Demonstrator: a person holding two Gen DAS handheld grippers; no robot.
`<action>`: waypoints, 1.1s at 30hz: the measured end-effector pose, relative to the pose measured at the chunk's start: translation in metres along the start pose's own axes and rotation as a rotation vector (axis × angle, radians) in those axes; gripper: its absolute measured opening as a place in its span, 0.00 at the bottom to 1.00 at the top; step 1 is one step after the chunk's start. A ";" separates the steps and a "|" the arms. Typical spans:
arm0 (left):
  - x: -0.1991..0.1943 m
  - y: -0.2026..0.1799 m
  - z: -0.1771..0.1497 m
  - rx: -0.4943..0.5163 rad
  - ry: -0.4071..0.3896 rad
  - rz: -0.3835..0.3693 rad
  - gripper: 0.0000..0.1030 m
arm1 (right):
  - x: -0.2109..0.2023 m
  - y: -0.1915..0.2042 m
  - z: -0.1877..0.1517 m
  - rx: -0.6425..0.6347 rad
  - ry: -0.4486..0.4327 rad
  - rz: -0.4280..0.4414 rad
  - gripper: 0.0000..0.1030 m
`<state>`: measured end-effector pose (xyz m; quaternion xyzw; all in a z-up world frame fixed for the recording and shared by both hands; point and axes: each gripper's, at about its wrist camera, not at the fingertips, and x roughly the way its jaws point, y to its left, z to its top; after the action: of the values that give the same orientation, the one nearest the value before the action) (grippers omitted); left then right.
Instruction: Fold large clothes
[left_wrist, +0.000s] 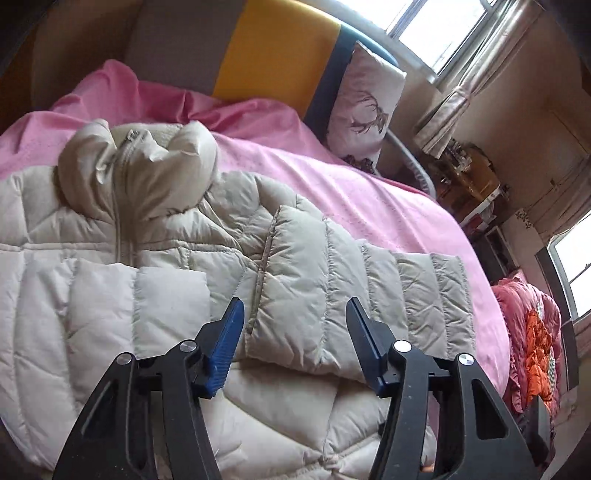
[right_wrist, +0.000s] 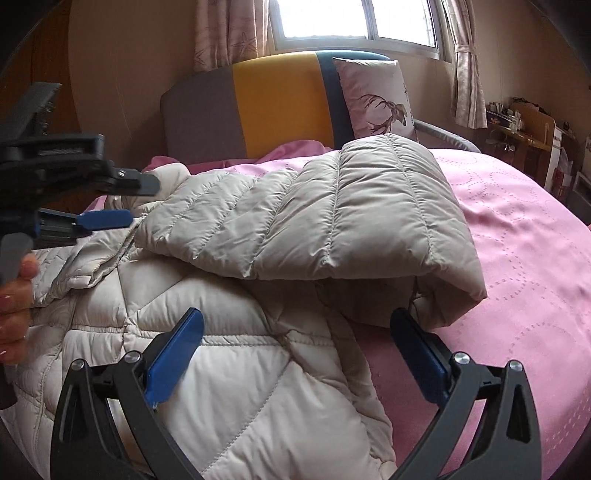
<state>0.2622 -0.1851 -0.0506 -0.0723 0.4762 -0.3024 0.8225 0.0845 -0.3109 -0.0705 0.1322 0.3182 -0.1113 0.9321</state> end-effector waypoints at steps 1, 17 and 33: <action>0.011 -0.002 0.001 0.006 0.028 -0.001 0.55 | -0.001 -0.001 0.000 0.004 -0.003 0.000 0.98; -0.071 -0.003 0.015 -0.005 -0.150 -0.135 0.05 | -0.009 -0.003 -0.003 0.036 -0.045 -0.060 0.98; -0.153 0.126 -0.044 -0.168 -0.246 -0.034 0.05 | 0.000 -0.008 0.004 0.096 0.042 -0.117 0.98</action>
<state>0.2240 0.0104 -0.0122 -0.1854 0.3943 -0.2644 0.8604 0.0844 -0.3201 -0.0686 0.1604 0.3393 -0.1779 0.9097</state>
